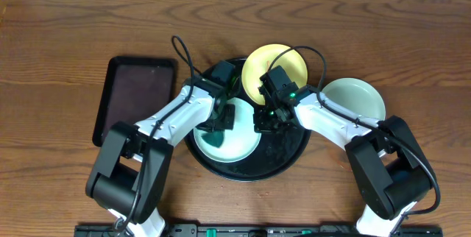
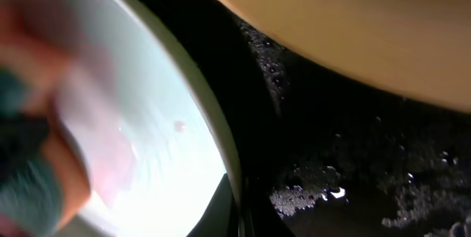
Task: Clean dirty plates on tray and stack at the side
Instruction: 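Scrub the second pale green plate with the sponge in the left gripper, then lift the second pale green plate with the right gripper, raise sponge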
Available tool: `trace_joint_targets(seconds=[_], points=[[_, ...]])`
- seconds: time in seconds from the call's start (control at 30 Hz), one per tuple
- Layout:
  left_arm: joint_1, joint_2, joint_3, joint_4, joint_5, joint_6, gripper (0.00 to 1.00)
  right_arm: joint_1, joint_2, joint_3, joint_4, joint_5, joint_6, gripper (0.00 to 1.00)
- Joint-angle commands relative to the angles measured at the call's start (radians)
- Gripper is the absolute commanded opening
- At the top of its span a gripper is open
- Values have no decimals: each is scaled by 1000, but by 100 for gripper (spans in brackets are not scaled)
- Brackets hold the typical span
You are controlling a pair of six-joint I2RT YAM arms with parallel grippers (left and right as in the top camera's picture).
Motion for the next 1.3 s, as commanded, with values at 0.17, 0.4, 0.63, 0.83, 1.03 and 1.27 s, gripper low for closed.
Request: trace_joint_targets(seconds=[0.17, 0.4, 0.63, 0.83, 1.03, 1.27], points=[[-5, 5, -6, 117, 287, 146, 7, -5, 15, 6, -6, 13, -5, 2], [5, 5, -5, 211, -174, -118, 7, -5, 15, 6, -6, 13, -5, 2], [23, -14, 66, 90, -405, -182, 7, -5, 15, 6, -6, 13, -5, 1], [48, -65, 133, -53, -404, -187, 7, -5, 15, 6, -6, 13, -5, 1], [88, -166, 175, -173, -350, -185, 8, -6, 10, 11, -7, 12, -6, 1], [114, -248, 175, -176, -213, -169, 7, -5, -123, 17, -80, 115, -68, 1]])
